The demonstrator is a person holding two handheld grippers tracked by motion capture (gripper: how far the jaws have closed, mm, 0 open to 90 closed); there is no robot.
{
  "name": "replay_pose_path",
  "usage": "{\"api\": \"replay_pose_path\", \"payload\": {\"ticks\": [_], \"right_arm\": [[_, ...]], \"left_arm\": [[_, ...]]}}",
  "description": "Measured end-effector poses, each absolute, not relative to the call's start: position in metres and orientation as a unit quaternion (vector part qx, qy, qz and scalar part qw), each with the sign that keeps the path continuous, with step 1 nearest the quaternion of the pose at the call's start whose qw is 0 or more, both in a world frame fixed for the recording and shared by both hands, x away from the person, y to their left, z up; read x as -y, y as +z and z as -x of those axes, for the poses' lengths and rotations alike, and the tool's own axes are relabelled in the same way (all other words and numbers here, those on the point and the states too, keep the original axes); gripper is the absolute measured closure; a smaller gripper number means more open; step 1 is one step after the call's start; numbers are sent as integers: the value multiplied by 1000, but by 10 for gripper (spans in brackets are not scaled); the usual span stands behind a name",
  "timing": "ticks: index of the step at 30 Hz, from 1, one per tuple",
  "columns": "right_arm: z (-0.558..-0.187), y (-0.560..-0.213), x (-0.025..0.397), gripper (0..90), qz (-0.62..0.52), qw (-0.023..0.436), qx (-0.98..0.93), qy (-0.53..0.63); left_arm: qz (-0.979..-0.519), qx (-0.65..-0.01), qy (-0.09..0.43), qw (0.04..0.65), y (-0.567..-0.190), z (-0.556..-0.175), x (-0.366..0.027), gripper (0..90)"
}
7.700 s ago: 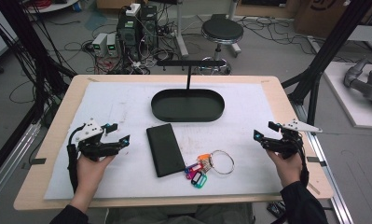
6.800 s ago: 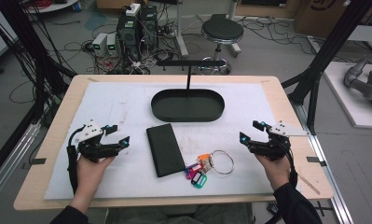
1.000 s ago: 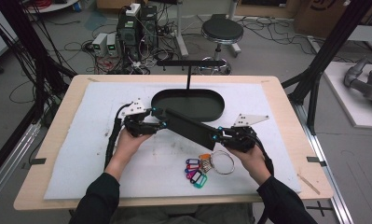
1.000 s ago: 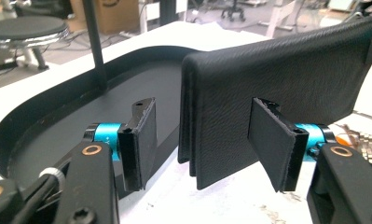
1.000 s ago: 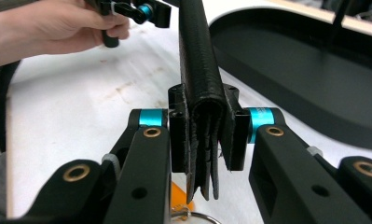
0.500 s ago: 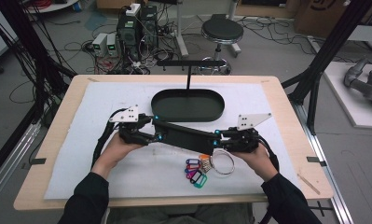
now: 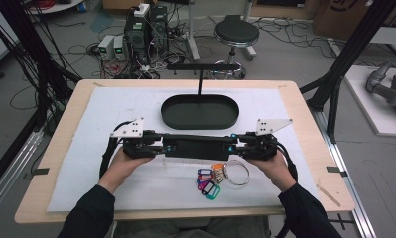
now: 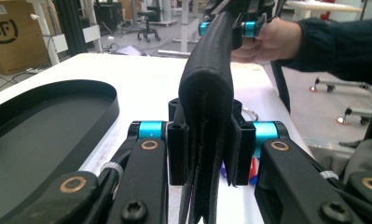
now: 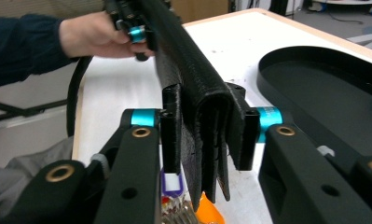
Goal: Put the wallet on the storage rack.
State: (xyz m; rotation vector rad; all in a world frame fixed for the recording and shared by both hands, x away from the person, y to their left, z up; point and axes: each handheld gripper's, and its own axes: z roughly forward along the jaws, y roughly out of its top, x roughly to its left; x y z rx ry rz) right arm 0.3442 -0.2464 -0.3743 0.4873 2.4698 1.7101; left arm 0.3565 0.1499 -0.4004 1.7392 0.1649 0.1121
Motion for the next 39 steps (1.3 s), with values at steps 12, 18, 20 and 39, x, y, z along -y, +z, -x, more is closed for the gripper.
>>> {"api": "replay_pose_path", "payload": {"ticks": [12, 18, 20, 39], "right_arm": [[-348, -379, 245, 643, -180, 51, -804, 564], [-345, -377, 247, 763, -134, 25, -805, 578], [-343, -376, 245, 768, -128, 28, -808, 575], [-342, -367, 273, 442, -215, 179, -790, 545]], "left_arm": [[-734, -80, 45, 673, -400, -346, -150, 743], [-735, -78, 45, 672, -399, -343, -150, 593], [-751, -74, 42, 655, -400, -342, -146, 549], [-756, -90, 106, 639, -388, -351, -137, 731]]}}
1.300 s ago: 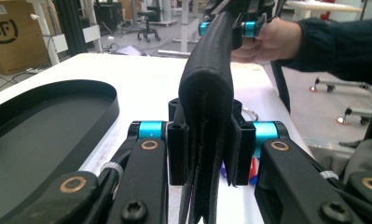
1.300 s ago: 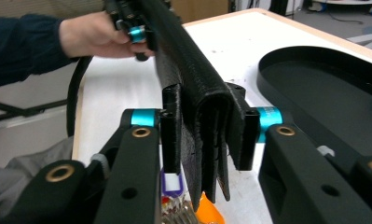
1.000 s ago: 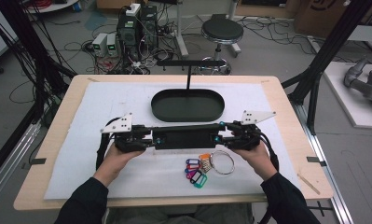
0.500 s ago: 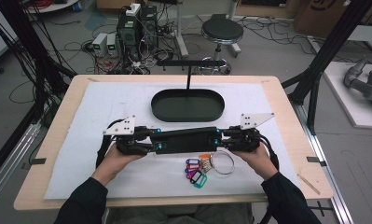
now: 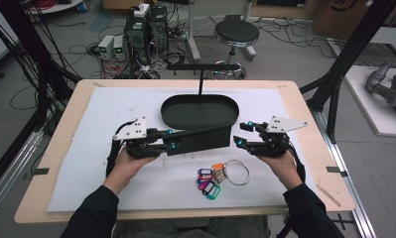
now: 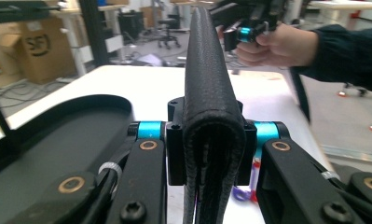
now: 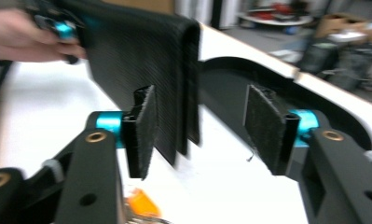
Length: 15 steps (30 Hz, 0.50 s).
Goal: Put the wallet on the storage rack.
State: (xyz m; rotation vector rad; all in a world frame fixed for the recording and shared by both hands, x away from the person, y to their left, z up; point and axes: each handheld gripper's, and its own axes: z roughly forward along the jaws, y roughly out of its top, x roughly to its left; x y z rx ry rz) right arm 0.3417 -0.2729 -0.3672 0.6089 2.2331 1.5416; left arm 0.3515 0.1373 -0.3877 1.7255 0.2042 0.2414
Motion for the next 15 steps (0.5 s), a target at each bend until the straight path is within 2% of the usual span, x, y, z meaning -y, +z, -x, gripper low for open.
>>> {"api": "replay_pose_path", "payload": {"ticks": [4, 9, 15], "right_arm": [[-341, -369, 284, 422, -262, 240, -780, 516], [-342, -374, 294, 411, -310, 273, -769, 488], [-343, -378, 305, 407, -339, 292, -755, 480]], "left_arm": [[-759, -108, 124, 630, -381, -360, -134, 731], [-760, -125, 148, 621, -375, -369, -126, 730], [-761, -145, 164, 611, -370, -385, -120, 730]]}}
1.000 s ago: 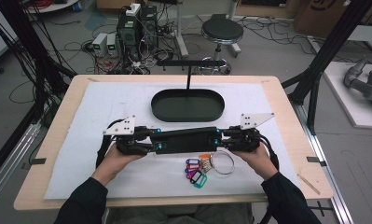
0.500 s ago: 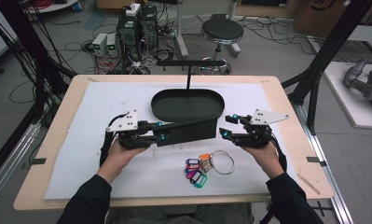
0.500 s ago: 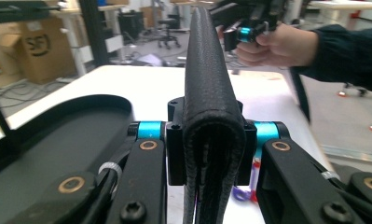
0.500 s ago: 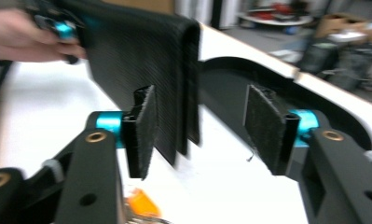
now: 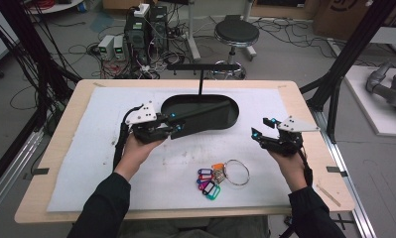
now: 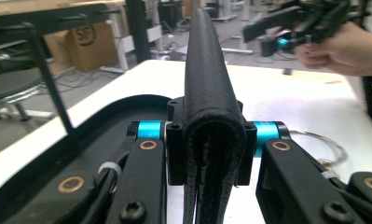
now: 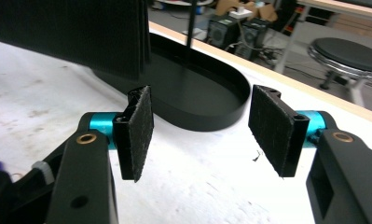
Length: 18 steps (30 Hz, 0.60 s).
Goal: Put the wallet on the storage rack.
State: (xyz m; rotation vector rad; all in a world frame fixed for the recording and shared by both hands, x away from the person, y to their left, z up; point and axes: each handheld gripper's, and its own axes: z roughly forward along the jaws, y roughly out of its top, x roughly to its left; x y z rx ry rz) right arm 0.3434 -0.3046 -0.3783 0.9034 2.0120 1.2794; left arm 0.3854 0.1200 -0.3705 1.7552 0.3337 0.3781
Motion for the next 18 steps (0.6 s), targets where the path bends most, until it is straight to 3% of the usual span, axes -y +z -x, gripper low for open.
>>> {"api": "replay_pose_path", "payload": {"ticks": [18], "right_arm": [[-346, -382, 309, 400, -352, 300, -751, 470]], "left_arm": [[-764, -187, 196, 585, -372, -430, -108, 730]]}}
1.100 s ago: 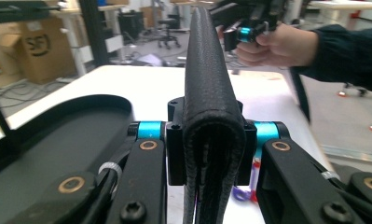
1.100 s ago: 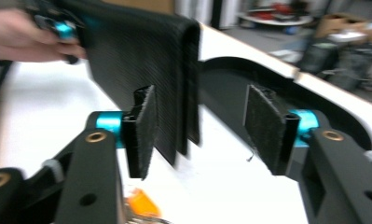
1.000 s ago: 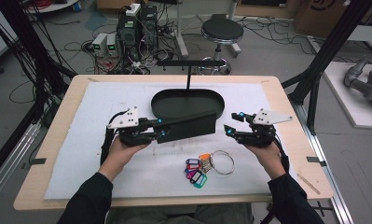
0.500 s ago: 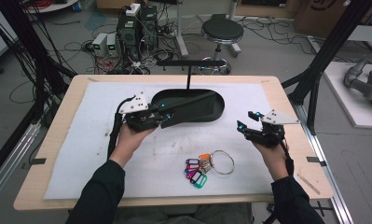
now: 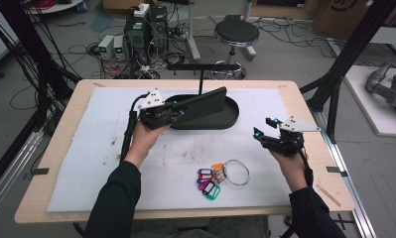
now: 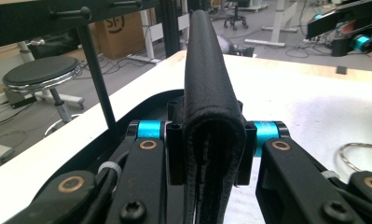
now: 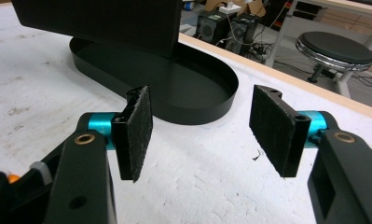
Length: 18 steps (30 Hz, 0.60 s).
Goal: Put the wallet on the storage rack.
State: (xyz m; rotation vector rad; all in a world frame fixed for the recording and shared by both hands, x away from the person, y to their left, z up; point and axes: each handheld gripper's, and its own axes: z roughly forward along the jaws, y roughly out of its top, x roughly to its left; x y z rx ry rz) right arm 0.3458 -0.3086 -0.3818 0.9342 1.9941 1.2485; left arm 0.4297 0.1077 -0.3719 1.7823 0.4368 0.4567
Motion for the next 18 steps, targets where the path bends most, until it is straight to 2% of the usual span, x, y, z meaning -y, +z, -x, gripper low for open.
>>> {"api": "replay_pose_path", "payload": {"ticks": [18], "right_arm": [[-348, -383, 307, 405, -353, 299, -750, 472]], "left_arm": [[-770, -199, 209, 570, -391, -467, -82, 730]]}}
